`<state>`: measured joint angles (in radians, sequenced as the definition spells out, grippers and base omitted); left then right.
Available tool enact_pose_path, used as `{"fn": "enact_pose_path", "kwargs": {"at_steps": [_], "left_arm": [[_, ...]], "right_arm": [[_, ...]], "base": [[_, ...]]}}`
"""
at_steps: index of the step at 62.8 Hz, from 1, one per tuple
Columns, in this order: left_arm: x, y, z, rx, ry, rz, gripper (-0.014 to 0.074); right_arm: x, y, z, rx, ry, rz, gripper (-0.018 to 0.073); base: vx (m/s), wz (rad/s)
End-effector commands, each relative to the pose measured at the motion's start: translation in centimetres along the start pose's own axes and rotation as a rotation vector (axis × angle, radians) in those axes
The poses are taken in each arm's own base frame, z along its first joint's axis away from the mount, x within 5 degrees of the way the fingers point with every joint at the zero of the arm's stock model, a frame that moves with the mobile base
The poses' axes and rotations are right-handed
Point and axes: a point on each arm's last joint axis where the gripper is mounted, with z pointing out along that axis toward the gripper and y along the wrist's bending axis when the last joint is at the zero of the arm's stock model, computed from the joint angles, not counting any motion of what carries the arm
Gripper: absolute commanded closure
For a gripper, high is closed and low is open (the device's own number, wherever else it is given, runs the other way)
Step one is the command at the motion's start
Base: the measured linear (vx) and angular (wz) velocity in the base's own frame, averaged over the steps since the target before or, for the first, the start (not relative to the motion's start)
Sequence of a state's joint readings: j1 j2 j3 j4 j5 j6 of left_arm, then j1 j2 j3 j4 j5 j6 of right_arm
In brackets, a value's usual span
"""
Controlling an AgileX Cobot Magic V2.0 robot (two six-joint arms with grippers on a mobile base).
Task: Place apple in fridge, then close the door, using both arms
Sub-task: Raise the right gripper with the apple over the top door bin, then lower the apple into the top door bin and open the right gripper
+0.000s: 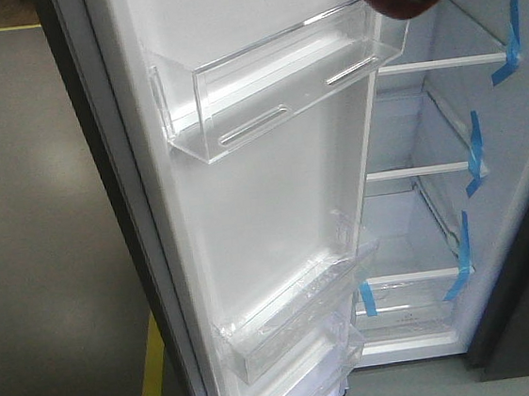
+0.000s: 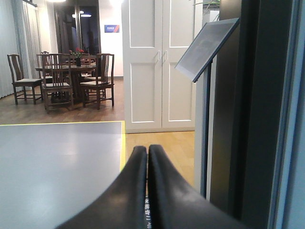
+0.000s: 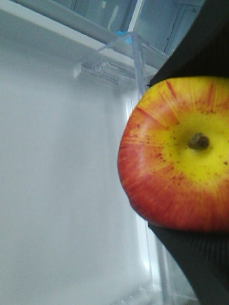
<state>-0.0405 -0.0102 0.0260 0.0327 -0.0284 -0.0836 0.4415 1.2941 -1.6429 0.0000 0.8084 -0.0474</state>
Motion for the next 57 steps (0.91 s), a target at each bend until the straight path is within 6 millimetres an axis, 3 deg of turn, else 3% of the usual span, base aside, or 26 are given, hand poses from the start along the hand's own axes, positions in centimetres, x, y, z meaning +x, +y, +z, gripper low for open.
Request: {"fn": "enact_pose_path", "kwargs": {"at_steps": [1, 15, 32, 45, 57], "left_arm": [[-0.1, 0.0, -0.1, 0.004, -0.069, -0.014, 0.0603], [-0.1, 0.0, -0.1, 0.004, -0.069, -0.014, 0.0603], [-0.1, 0.0, -0.1, 0.004, -0.069, -0.014, 0.0603], [-0.1, 0.0, -0.1, 0.004, -0.069, -0.014, 0.0603], [-0.1, 0.0, -0.1, 0.004, -0.069, -0.014, 0.0603]], "right_arm": [[-2.9, -0.4, -0.3, 0.019, -0.135, -0.030, 0.0204], [-4.7, -0.6, 3.6, 0.023, -0.154, -0.062, 0.0204], [-3.7, -0.7, 8.8, 0.030, -0.083, -0.091, 0.0204], [-2.8, -0.6, 10.2, 0.025, -0.026, -0.091, 0.0170], [-2.9, -0.6, 9.9, 0.025, -0.030, -0.090, 0.0022]], "base": [[0.00, 0.00], [0.00, 0.00], [0.00, 0.00], [0.00, 0.00], [0.00, 0.00]]}}
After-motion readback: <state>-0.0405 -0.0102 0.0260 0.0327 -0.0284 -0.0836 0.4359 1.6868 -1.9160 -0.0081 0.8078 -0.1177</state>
